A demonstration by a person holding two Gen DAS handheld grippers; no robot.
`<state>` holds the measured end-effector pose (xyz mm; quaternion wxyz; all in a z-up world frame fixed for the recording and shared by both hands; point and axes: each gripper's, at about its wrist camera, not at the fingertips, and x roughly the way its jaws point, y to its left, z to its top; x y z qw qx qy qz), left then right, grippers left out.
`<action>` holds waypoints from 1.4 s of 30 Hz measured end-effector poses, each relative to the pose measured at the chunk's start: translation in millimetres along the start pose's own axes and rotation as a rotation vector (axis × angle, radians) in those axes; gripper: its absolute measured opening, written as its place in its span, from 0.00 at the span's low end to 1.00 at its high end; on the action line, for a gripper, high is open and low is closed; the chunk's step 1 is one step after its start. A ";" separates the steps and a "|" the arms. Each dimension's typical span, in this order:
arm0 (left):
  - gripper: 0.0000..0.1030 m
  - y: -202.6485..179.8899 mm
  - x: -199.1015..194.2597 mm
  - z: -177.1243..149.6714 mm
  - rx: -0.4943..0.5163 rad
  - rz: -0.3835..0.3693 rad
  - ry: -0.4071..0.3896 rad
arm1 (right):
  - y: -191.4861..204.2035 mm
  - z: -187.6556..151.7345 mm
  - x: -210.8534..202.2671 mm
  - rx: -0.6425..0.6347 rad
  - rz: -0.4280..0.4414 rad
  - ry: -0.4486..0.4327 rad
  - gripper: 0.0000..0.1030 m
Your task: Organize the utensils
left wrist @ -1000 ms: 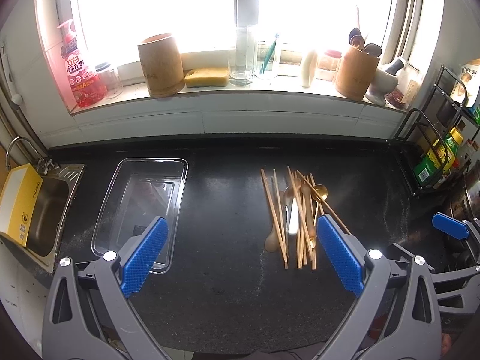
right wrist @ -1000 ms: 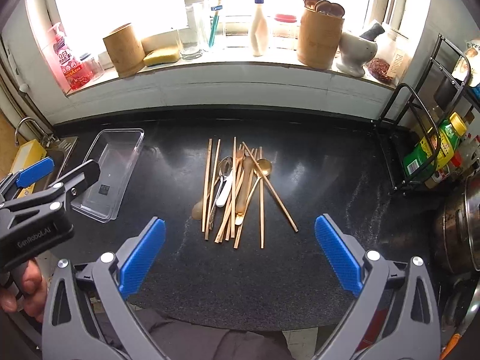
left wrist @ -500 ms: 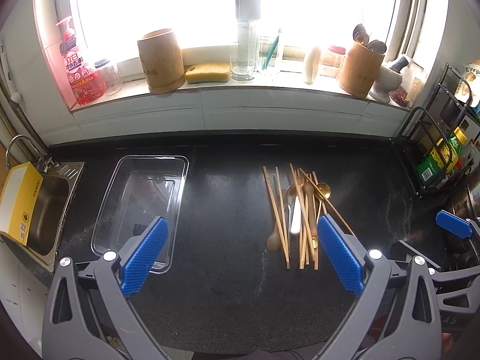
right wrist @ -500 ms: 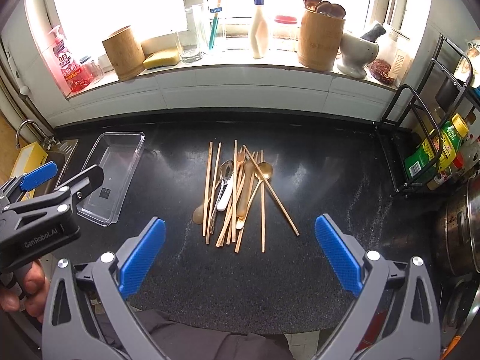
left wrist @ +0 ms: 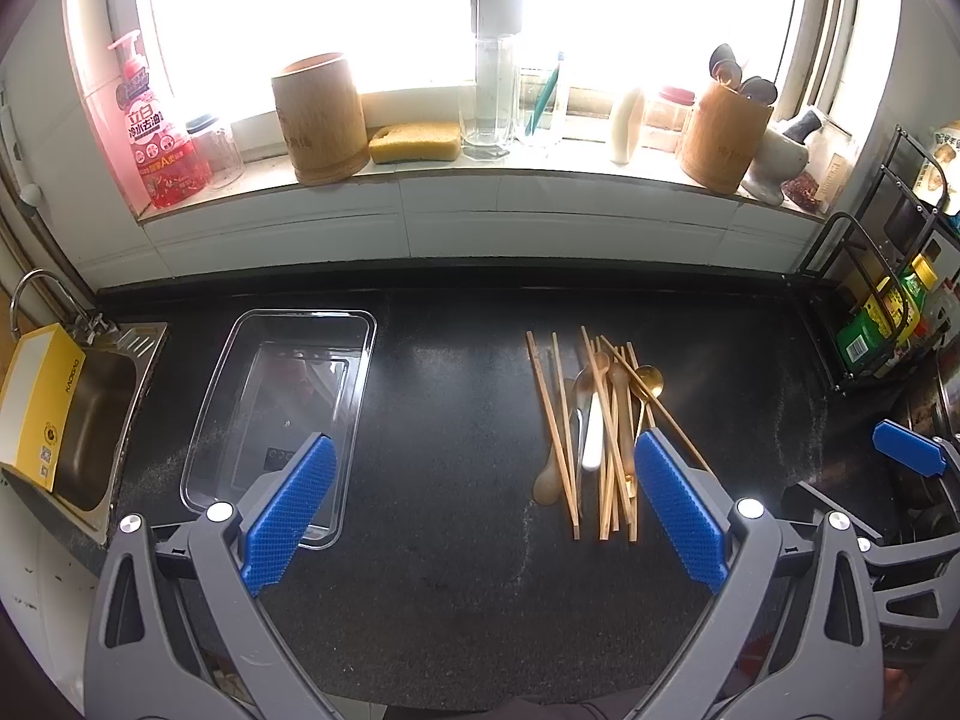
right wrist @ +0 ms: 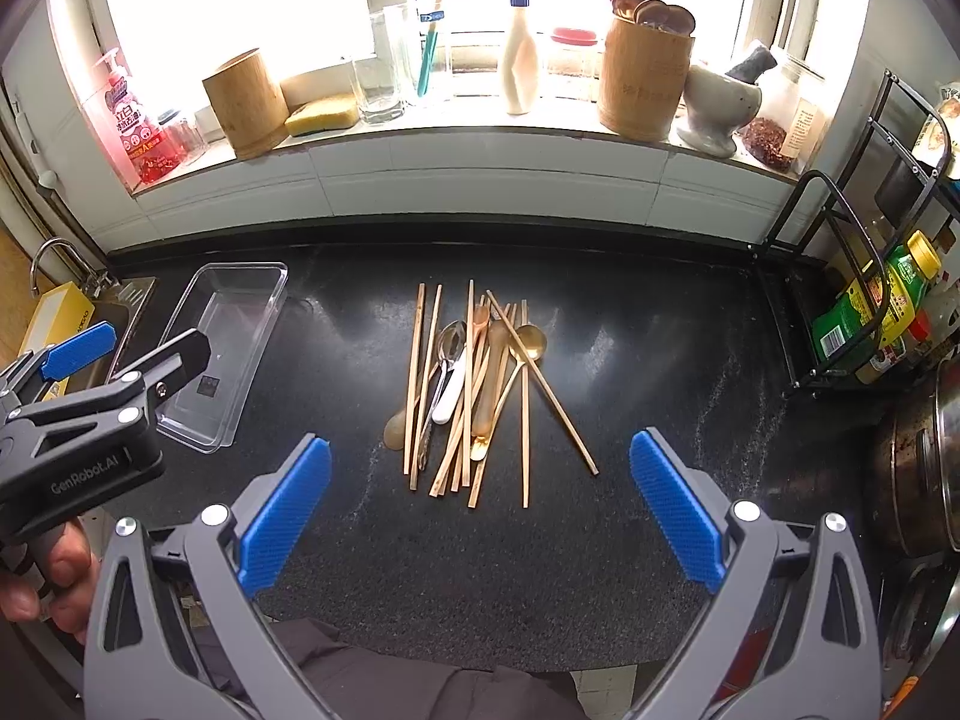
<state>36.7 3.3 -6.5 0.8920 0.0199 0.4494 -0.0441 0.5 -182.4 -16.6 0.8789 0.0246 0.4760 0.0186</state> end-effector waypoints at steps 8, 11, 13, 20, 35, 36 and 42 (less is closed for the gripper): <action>0.94 0.8 2.4 -0.9 -0.004 -0.001 0.004 | 0.5 0.1 -0.2 -0.001 -0.004 -0.001 0.94; 0.94 0.6 2.3 -0.6 -0.003 0.000 0.004 | 0.6 -0.5 0.4 -0.002 -0.005 -0.003 0.94; 0.94 0.6 2.4 -0.6 -0.003 -0.001 0.006 | 0.3 -0.5 0.5 -0.002 -0.005 -0.002 0.94; 0.94 1.6 2.4 -0.6 -0.004 -0.001 0.008 | 0.8 -0.2 0.1 -0.002 -0.005 -0.002 0.94; 0.94 0.9 1.6 -1.1 -0.002 0.001 0.009 | 0.1 -1.3 -1.0 -0.001 -0.006 -0.004 0.94; 0.94 0.7 1.9 -1.1 -0.002 0.001 0.010 | 0.0 -1.3 -1.0 0.000 -0.006 -0.003 0.94; 0.94 0.8 1.8 -1.0 -0.002 0.000 0.010 | -0.1 -2.3 -1.7 -0.002 -0.009 -0.006 0.94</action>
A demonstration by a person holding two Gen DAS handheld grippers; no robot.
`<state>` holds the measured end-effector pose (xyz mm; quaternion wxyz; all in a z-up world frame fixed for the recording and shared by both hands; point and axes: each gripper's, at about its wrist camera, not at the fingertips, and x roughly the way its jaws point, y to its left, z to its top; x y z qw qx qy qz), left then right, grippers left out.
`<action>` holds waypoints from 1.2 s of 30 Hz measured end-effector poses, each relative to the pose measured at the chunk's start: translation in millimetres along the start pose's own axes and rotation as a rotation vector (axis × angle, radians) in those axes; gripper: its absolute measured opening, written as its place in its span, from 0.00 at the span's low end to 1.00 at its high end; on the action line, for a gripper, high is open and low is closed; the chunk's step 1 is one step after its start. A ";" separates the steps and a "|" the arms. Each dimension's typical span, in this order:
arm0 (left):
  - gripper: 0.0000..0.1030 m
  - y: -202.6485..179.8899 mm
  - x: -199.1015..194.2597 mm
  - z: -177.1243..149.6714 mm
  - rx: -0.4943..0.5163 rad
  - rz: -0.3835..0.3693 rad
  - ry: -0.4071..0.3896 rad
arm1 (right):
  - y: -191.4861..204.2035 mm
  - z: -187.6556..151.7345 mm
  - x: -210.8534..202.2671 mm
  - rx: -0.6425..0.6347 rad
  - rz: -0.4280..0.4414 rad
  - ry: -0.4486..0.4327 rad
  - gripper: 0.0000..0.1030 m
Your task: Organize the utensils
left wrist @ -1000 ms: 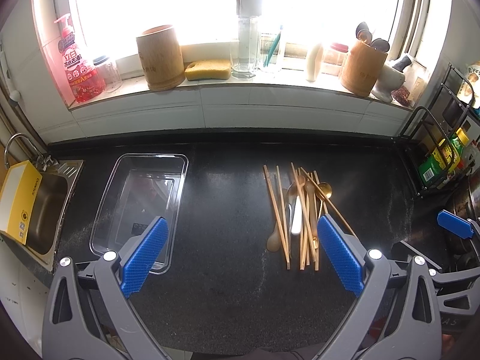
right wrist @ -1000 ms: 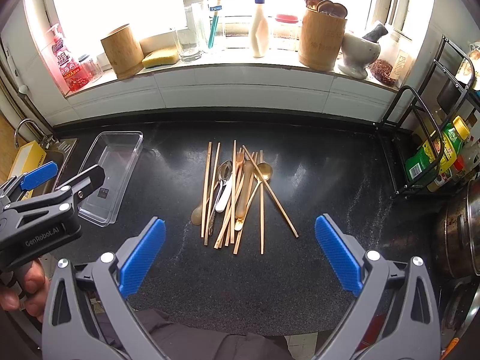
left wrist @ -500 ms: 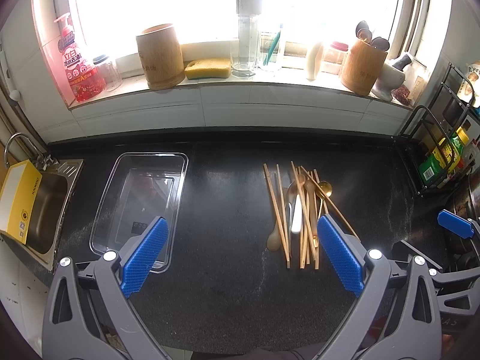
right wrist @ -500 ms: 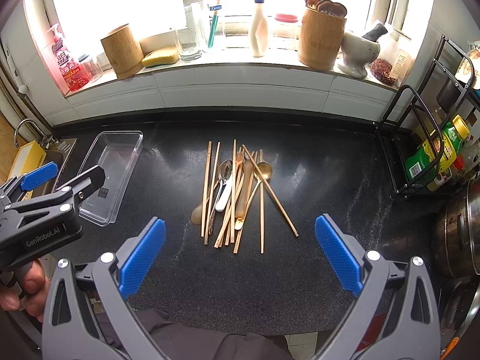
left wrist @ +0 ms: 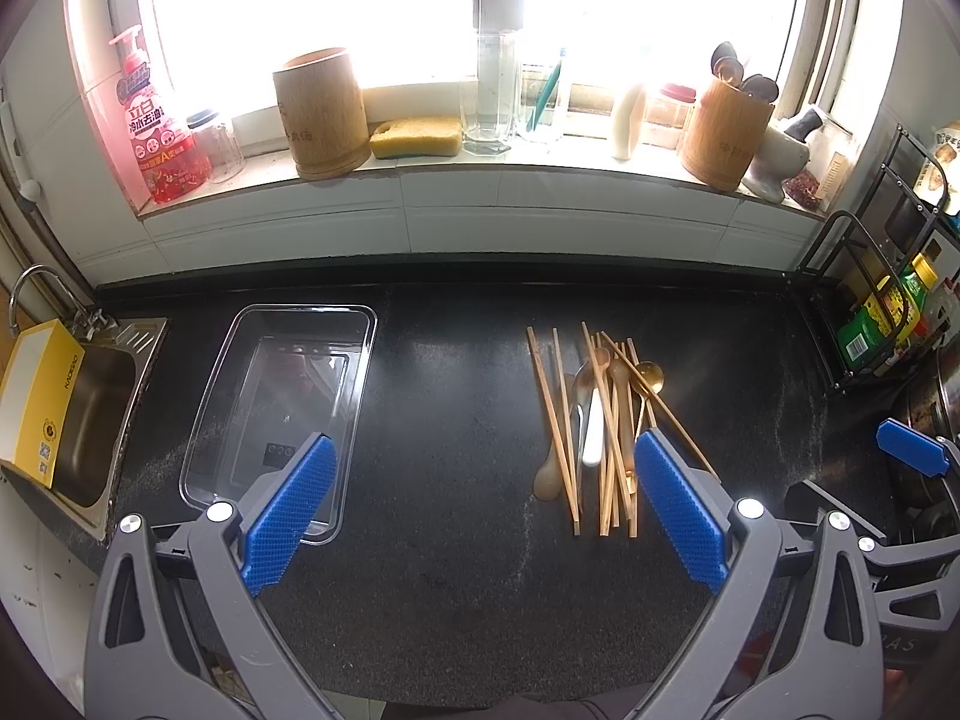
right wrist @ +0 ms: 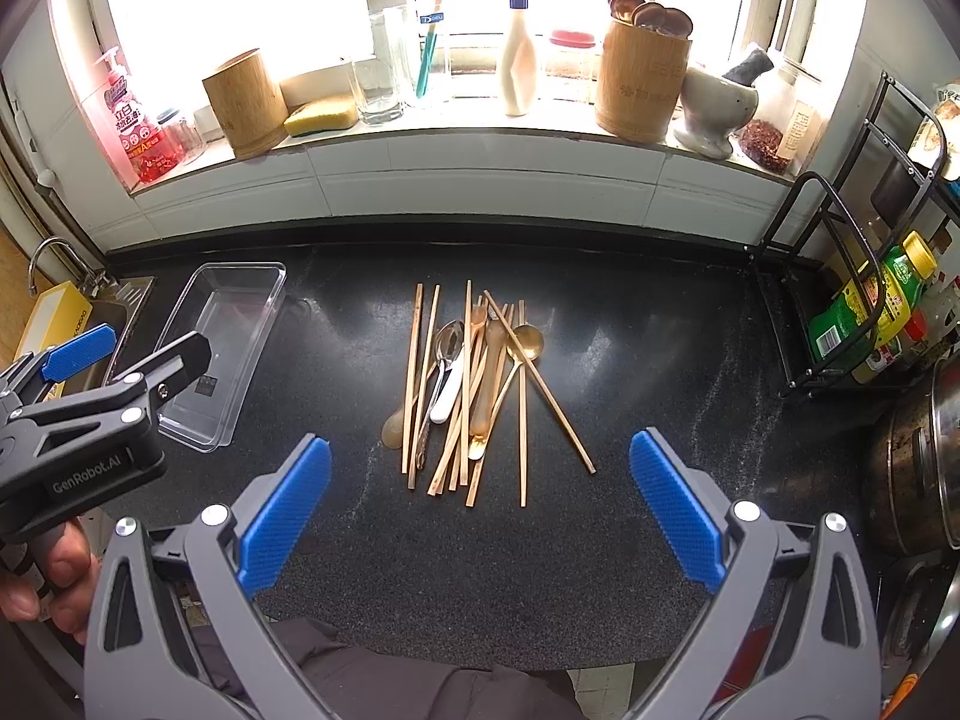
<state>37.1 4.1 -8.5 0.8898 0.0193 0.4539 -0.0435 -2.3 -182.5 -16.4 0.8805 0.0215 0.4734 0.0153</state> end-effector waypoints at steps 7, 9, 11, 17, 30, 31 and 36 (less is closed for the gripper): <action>0.94 -0.3 0.1 -0.3 0.000 0.000 0.001 | -0.5 -0.7 -0.1 0.000 -0.001 0.000 0.94; 0.94 -0.8 0.3 -1.0 0.000 -0.001 0.004 | 0.1 -0.8 -0.3 0.000 -0.001 0.000 0.94; 0.94 -1.6 0.5 -1.5 -0.001 -0.001 0.006 | -1.0 -0.9 -0.4 0.001 0.000 0.001 0.94; 0.94 -3.6 3.5 -0.3 -0.001 -0.004 0.014 | -3.0 -2.0 1.1 0.005 0.008 0.005 0.94; 0.94 0.1 47.3 17.5 -0.033 0.011 0.077 | -23.3 17.2 31.1 0.025 0.015 0.018 0.94; 0.94 0.7 55.4 18.9 -0.037 0.015 0.082 | -25.9 18.5 36.3 0.024 0.018 0.024 0.94; 0.94 -0.8 100.5 20.2 -0.024 0.005 0.114 | -40.9 23.3 74.0 0.015 0.025 0.049 0.94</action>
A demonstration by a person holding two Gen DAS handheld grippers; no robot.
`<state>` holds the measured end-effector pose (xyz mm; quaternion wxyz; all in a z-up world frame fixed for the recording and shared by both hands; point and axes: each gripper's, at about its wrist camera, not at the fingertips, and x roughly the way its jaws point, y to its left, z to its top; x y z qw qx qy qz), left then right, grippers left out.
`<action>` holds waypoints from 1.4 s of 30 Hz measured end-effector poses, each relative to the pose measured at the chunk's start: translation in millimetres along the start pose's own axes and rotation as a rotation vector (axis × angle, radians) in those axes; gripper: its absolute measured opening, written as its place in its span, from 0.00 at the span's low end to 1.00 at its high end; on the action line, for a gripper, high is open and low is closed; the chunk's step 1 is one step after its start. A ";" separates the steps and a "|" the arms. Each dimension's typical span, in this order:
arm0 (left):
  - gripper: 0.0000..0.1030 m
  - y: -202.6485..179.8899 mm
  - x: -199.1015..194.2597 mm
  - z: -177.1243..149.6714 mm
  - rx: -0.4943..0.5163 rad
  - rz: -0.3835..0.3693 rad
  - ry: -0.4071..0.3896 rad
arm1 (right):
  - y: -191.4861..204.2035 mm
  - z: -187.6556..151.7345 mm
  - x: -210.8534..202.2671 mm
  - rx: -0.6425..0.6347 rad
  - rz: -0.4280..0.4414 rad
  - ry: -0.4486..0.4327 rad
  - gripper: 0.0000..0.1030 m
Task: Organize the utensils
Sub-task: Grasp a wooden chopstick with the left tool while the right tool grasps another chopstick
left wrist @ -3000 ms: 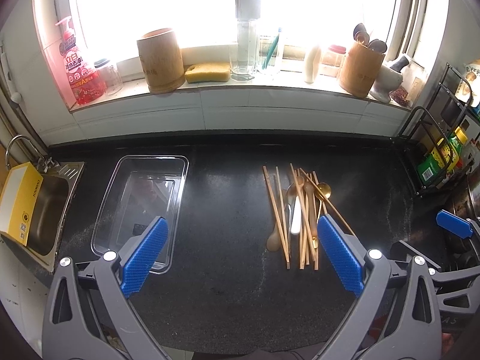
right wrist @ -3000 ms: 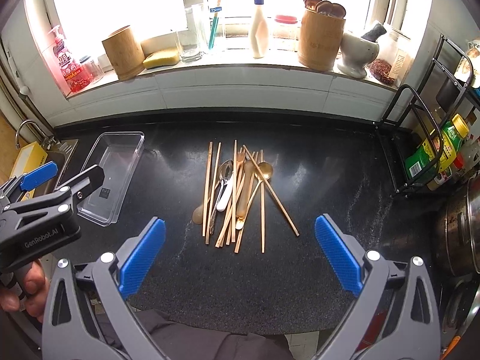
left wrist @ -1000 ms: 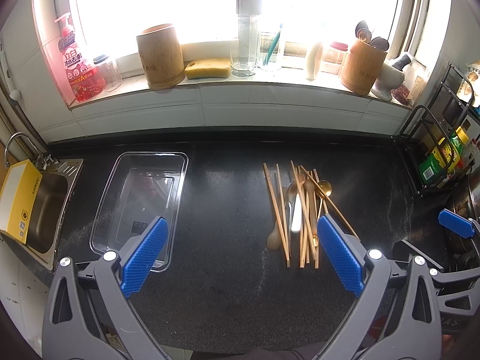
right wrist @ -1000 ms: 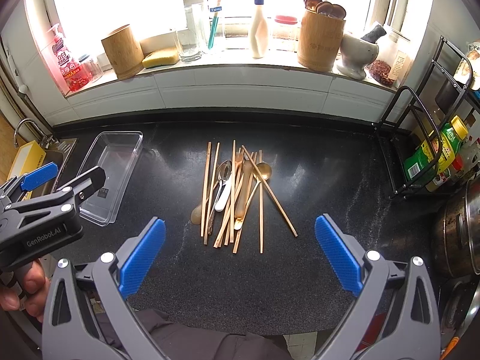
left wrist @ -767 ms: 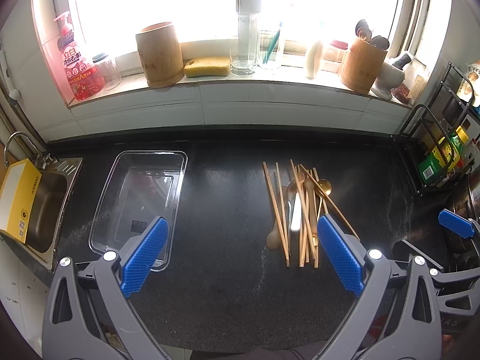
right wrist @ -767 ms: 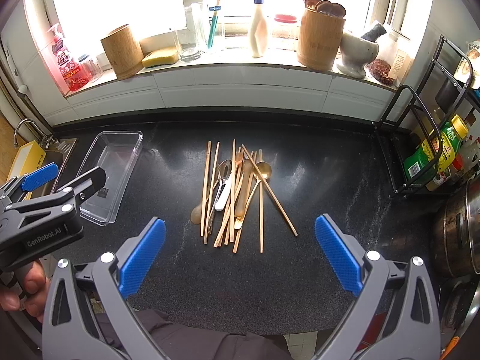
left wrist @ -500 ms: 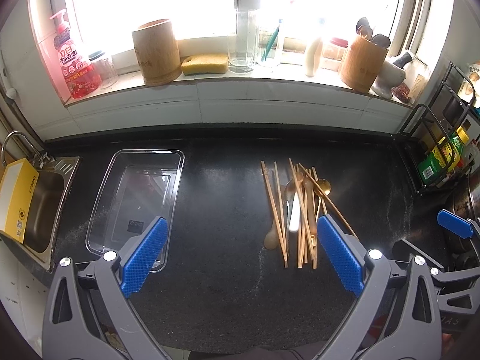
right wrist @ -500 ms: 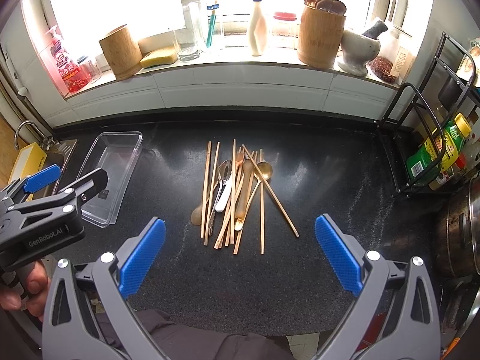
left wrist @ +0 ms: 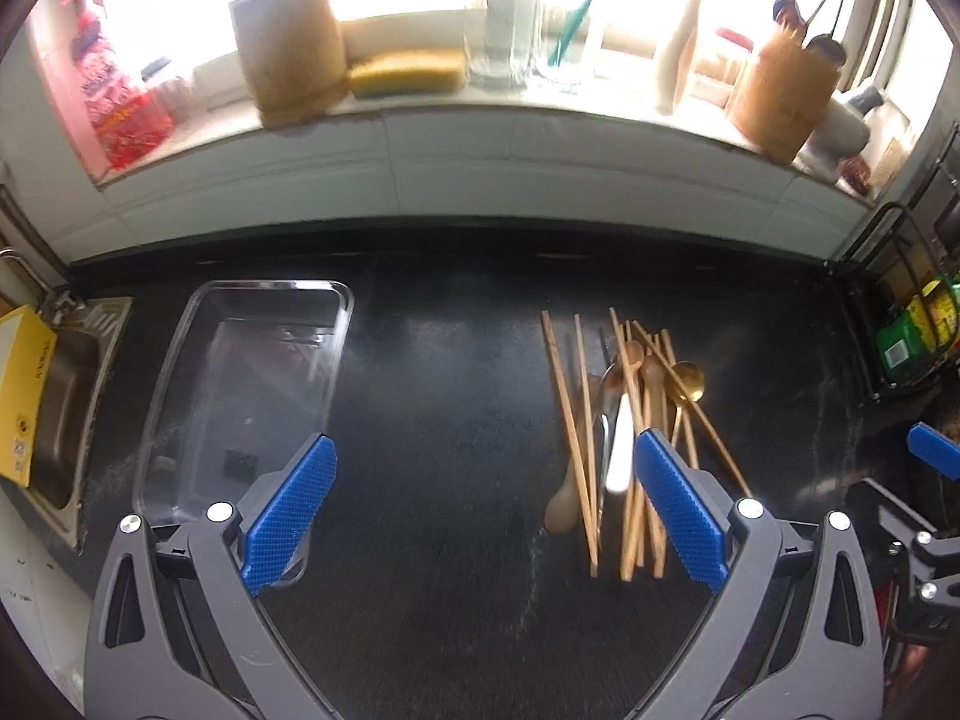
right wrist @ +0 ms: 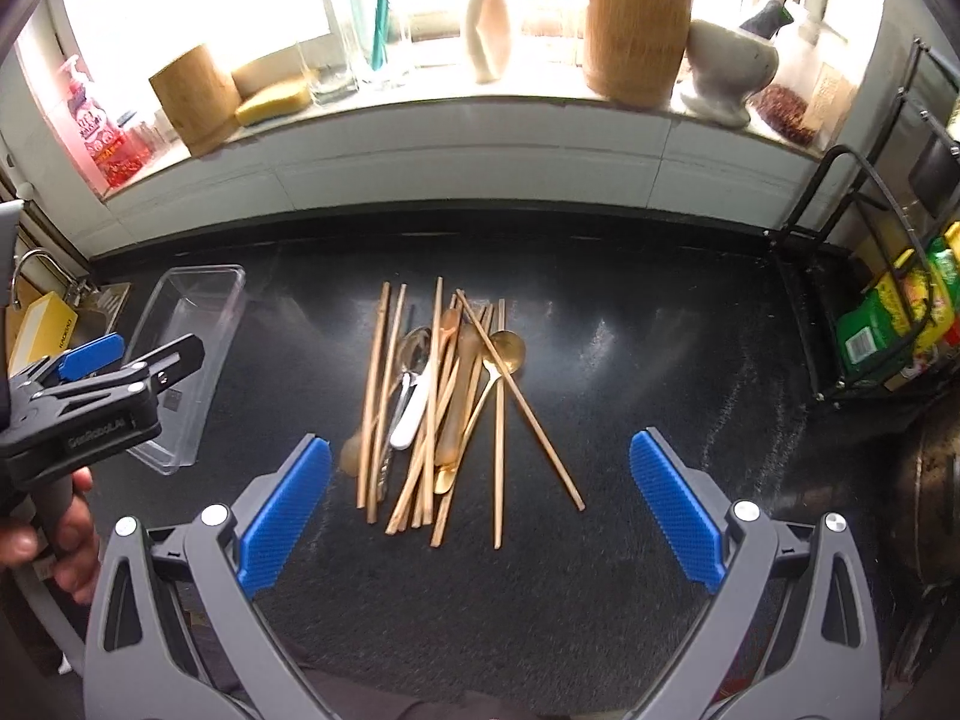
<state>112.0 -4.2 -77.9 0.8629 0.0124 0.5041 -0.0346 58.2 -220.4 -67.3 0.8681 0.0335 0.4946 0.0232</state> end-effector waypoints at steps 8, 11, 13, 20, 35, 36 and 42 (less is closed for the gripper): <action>0.94 -13.9 87.5 6.5 0.077 0.003 0.022 | -22.9 5.2 77.2 -0.063 0.029 0.052 0.94; 0.94 -25.8 118.0 7.3 0.142 0.021 0.060 | -31.5 5.8 111.8 -0.099 0.021 0.092 0.94; 0.94 -28.5 137.6 6.6 0.127 0.006 0.106 | -35.7 5.6 126.0 -0.114 0.018 0.110 0.94; 0.94 -26.2 183.1 14.6 0.056 -0.001 0.177 | -51.4 10.7 169.9 -0.103 0.000 0.189 0.94; 0.94 -21.2 220.2 2.5 0.017 0.029 0.183 | -47.5 -0.7 220.7 -0.202 -0.019 0.259 0.80; 0.94 -20.0 218.4 0.4 0.011 0.029 0.177 | -47.6 -3.9 223.2 -0.204 -0.013 0.261 0.79; 0.94 -30.0 207.1 -11.7 0.015 0.033 0.136 | -53.3 -6.8 223.4 -0.227 0.025 0.211 0.73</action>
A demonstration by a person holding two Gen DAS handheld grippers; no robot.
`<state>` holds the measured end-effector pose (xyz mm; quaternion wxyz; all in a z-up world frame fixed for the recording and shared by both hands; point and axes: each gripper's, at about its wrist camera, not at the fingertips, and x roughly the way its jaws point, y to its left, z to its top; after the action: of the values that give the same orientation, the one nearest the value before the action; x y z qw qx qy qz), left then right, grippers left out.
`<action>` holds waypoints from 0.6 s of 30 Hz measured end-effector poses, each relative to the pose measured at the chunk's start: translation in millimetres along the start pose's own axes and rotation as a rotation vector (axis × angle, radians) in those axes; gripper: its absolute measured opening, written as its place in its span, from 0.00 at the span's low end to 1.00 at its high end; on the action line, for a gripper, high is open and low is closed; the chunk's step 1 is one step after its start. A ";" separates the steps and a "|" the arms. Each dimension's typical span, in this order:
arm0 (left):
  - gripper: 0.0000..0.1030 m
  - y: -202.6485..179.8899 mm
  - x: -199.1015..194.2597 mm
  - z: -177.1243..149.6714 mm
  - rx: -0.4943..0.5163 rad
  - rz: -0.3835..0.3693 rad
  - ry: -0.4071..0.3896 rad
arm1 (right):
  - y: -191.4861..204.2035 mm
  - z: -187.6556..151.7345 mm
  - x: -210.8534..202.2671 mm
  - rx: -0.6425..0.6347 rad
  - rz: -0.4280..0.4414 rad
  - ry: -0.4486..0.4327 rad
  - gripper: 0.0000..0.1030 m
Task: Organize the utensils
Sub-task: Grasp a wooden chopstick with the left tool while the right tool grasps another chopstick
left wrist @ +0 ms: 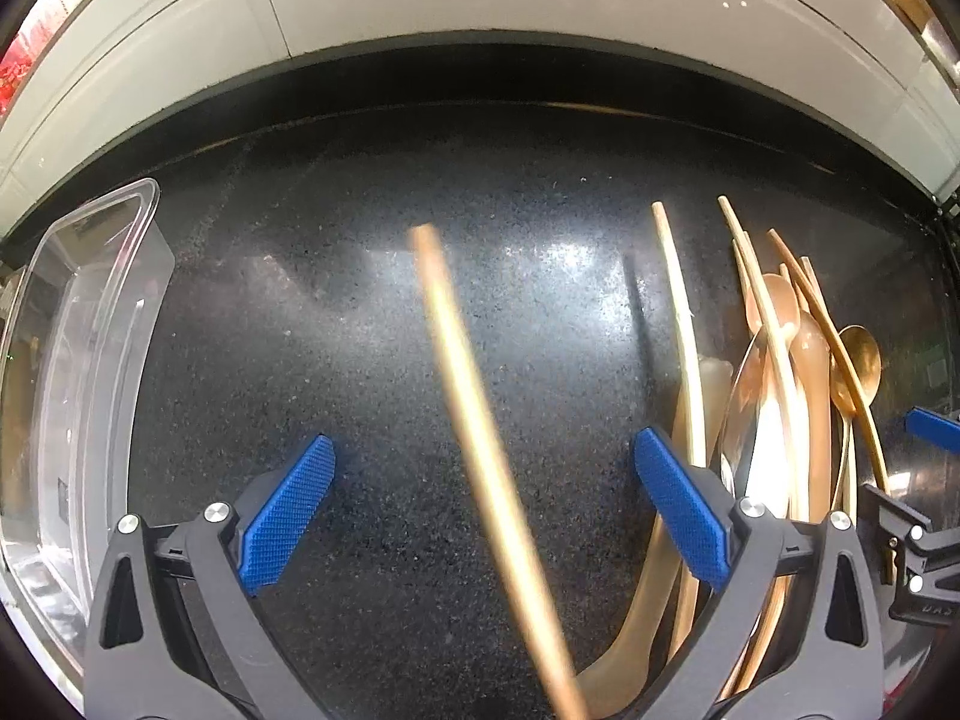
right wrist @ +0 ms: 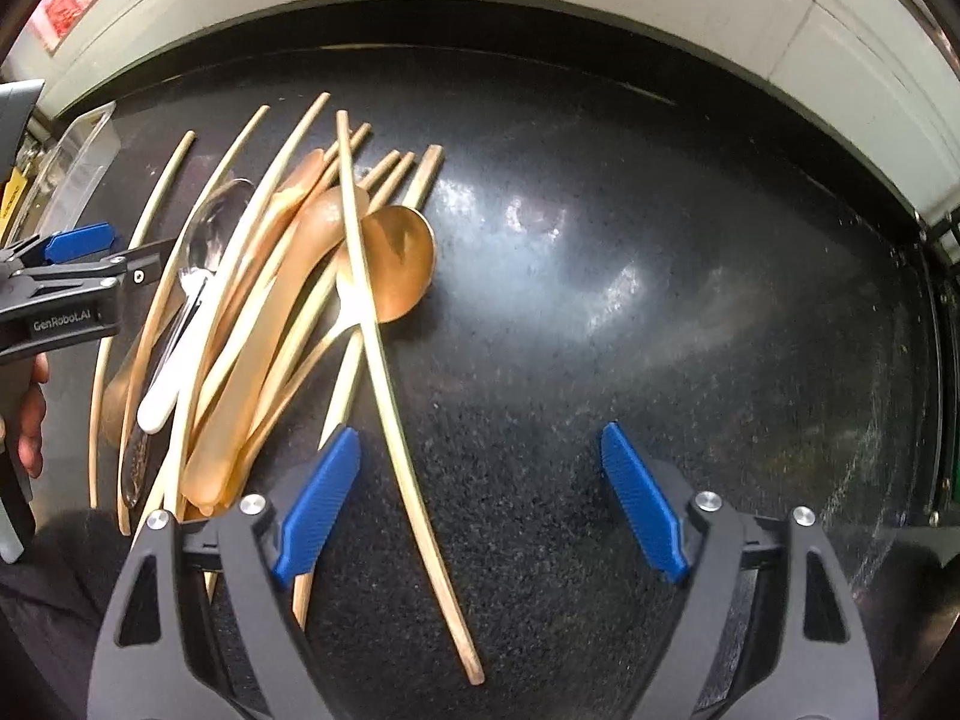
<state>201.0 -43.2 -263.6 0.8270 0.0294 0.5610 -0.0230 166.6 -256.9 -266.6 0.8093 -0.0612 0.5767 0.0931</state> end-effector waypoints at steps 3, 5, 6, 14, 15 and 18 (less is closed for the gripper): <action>0.94 2.1 -4.8 -8.3 0.004 0.000 -0.011 | 3.9 1.7 -2.7 -0.034 0.014 -0.029 0.49; 0.83 4.8 -7.7 -11.4 -0.002 0.003 -0.024 | 7.6 1.5 -9.4 -0.045 0.025 -0.039 0.19; 0.76 6.0 -11.0 -12.2 -0.004 0.007 -0.041 | 9.1 3.2 -10.7 -0.044 0.035 -0.041 0.10; 0.06 13.0 -24.6 -16.2 0.040 0.041 -0.079 | 14.1 4.0 -12.0 0.030 0.088 -0.032 0.06; 0.06 12.3 -25.6 -17.2 0.054 0.041 -0.085 | 14.1 2.4 -12.4 0.047 0.090 -0.033 0.06; 0.05 18.3 -28.3 -18.5 0.057 0.031 -0.069 | 15.3 -2.7 -18.3 0.093 0.092 -0.047 0.06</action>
<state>174.7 -23.4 -243.8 0.8449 0.0607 0.5307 -0.0274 154.9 -244.1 -250.0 0.8195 0.0053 0.5634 0.1048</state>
